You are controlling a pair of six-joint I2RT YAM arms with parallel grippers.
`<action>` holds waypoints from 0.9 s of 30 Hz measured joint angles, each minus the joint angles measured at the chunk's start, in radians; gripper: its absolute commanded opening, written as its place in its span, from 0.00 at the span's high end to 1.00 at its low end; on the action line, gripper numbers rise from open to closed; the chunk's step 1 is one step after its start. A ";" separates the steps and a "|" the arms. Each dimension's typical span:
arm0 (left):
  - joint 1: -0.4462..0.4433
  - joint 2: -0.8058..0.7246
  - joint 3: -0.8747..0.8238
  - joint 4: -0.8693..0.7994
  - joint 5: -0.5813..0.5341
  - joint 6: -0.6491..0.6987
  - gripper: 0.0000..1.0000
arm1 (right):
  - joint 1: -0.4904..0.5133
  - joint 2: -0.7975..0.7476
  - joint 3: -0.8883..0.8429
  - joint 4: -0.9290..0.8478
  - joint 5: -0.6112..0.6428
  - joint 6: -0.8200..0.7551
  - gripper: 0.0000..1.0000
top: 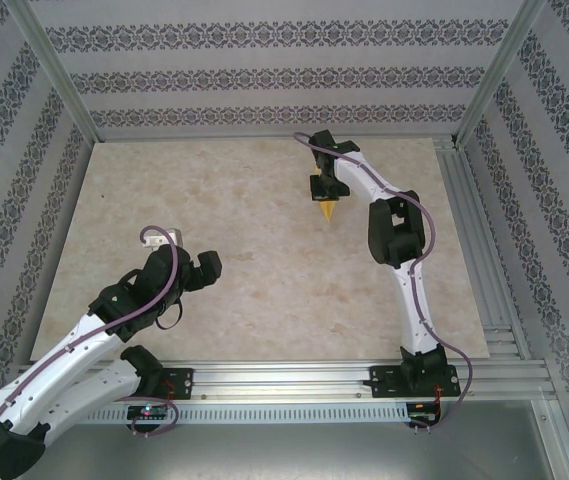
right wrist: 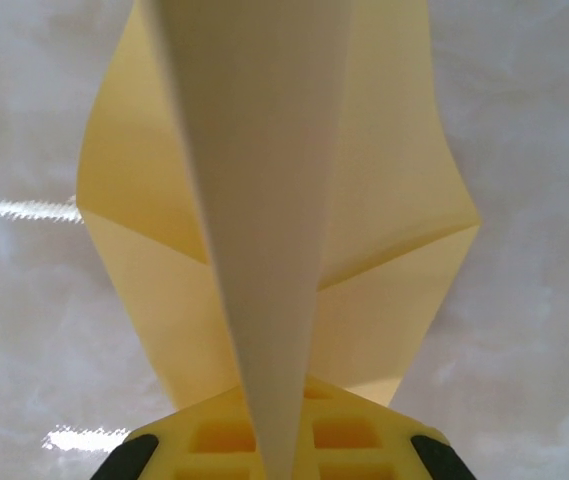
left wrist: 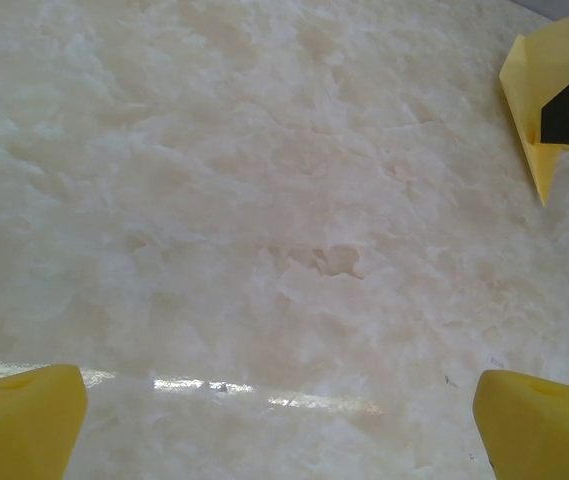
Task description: Fold a paper plane with a square sheet of paper (fold left side to right side)
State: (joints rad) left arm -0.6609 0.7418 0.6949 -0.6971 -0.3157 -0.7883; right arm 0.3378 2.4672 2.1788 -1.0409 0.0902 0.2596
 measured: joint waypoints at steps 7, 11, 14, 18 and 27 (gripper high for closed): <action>0.000 0.002 0.000 0.000 0.016 0.000 0.00 | -0.018 0.034 0.033 -0.025 -0.012 0.000 0.87; 0.000 0.003 0.000 0.000 0.019 0.000 0.00 | -0.019 0.038 0.034 -0.031 -0.013 -0.001 0.87; 0.000 0.003 0.000 0.000 0.019 0.000 0.00 | -0.019 0.038 0.035 -0.034 -0.012 -0.001 0.87; 0.000 0.004 0.000 0.000 0.023 0.000 0.00 | -0.019 0.038 0.039 -0.045 -0.010 -0.004 0.83; 0.000 0.012 0.000 0.000 0.041 0.000 0.00 | -0.017 0.000 0.038 -0.093 -0.005 -0.024 0.71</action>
State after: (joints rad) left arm -0.6609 0.7540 0.6949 -0.6968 -0.2745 -0.7887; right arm 0.3206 2.4668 2.2169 -1.1339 0.0849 0.2359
